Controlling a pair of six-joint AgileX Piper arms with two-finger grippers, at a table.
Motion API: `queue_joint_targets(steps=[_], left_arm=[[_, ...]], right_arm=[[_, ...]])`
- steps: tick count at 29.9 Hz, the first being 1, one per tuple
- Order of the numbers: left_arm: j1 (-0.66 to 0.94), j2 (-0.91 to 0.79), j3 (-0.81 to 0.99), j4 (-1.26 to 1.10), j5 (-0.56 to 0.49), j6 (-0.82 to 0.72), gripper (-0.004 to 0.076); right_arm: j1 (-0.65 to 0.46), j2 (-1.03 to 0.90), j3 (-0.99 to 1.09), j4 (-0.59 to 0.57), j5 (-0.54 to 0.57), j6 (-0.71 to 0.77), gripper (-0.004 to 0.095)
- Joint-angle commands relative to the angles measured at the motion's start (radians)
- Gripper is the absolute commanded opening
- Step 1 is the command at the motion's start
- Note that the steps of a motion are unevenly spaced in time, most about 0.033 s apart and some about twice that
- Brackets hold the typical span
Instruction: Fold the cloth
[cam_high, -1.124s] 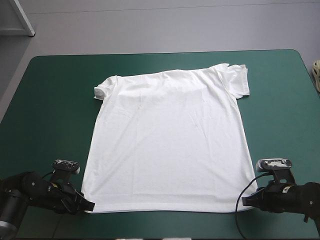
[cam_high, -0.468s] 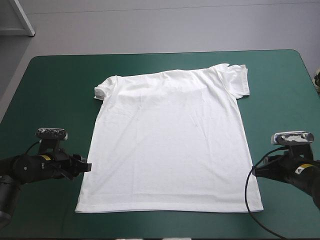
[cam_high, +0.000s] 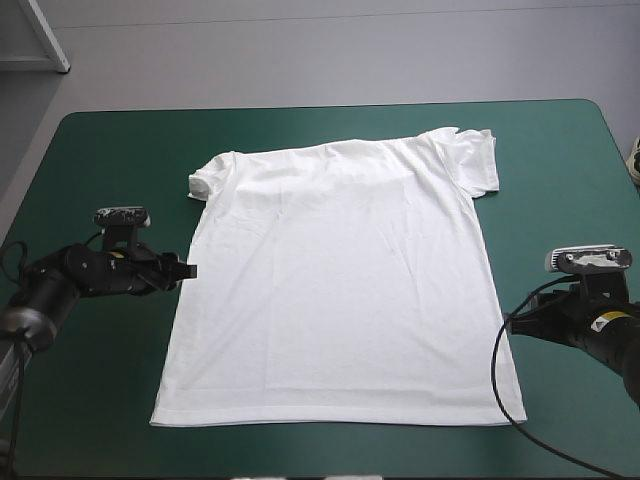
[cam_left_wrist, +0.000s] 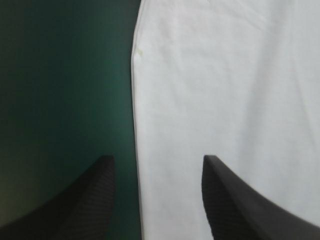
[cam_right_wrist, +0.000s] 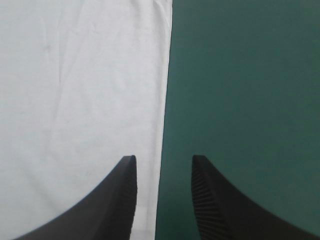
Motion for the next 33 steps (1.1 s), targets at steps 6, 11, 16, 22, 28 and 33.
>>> queue_joint_targets(steps=[6, 11, 16, 22, 28, 33], left_arm=[[0.000, 0.211, -0.223, -0.052, -0.046, 0.025, 0.0396], [0.000, 0.323, -0.327, -0.121, -0.042, 0.078, 0.0396], [0.000, 0.406, -0.388, -0.142, -0.018, 0.099, 0.0396], [-0.012, 0.458, -0.394, -0.173, -0.017, 0.155, 0.0396], [-0.043, 0.494, -0.394, -0.163, 0.006, 0.171, 0.0384], [-0.051, 0.498, -0.394, -0.159, 0.029, 0.171, 0.0111]], right_arm=[[-0.004, 0.053, -0.034, 0.009, -0.062, -0.008, 0.0360], [-0.004, 0.055, -0.034, 0.009, -0.082, -0.008, 0.0360], [-0.004, 0.055, -0.034, 0.013, -0.082, -0.008, 0.0350], [-0.004, 0.055, -0.034, 0.013, -0.084, -0.008, 0.0349], [-0.004, 0.055, -0.034, 0.013, -0.084, -0.008, 0.0348], [-0.004, 0.055, -0.034, 0.013, -0.084, -0.008, 0.0347]])
